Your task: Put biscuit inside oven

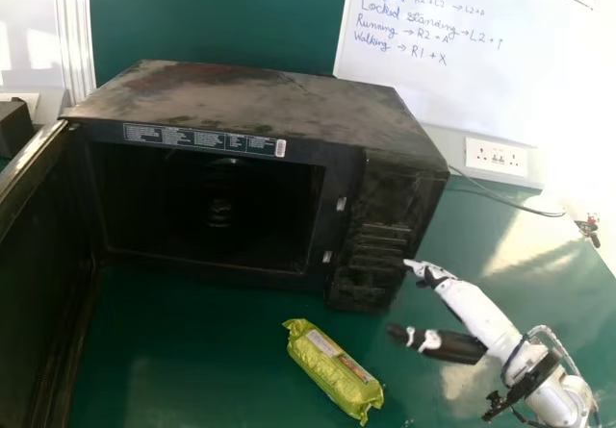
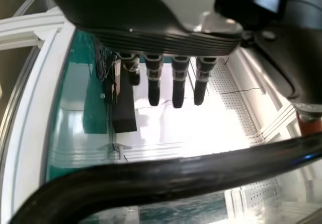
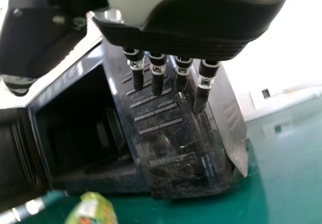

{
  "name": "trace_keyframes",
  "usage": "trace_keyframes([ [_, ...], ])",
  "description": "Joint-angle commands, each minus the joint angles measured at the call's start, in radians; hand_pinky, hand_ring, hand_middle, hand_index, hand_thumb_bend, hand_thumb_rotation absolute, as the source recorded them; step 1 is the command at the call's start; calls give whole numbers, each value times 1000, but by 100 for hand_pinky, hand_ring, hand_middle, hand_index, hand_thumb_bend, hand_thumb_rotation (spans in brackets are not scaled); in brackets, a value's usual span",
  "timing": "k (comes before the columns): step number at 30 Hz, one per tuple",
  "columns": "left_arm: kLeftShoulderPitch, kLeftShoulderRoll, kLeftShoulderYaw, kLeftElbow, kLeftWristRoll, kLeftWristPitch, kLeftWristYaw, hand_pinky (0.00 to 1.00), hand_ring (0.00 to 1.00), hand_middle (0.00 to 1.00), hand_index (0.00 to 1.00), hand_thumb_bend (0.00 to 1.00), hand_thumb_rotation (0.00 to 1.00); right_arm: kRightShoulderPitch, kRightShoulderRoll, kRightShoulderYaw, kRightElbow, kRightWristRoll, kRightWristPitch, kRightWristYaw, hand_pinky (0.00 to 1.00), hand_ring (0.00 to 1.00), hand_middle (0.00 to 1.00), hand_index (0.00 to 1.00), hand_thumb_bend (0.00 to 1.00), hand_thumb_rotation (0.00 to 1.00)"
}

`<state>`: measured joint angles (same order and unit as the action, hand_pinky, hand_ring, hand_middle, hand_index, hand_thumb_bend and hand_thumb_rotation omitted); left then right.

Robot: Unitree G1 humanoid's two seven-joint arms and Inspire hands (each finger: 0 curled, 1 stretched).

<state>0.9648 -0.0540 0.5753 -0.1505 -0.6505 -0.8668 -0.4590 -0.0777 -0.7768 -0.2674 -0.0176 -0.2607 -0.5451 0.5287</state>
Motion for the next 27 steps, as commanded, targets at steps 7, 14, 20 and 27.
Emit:
trace_keyframes([
  [7,-2,0,14,8,-18,-6,-23,77,85,88,89,100,78,55,-78,3,-78,-190,-32,-78,84,97,98,100,100,94],
  [14,3,-14,20,-3,6,-6,-10,74,82,86,85,100,77,105,-78,-1,-168,-285,3,-114,82,97,97,100,100,97],
  [20,10,-16,14,-17,4,-5,-14,70,80,85,84,100,76,157,-56,-15,-242,-259,44,-129,82,97,97,100,100,96],
  [27,13,-18,11,-18,1,-11,-28,73,80,86,85,100,80,219,-56,-30,-317,-228,62,-120,85,98,98,100,100,95],
])
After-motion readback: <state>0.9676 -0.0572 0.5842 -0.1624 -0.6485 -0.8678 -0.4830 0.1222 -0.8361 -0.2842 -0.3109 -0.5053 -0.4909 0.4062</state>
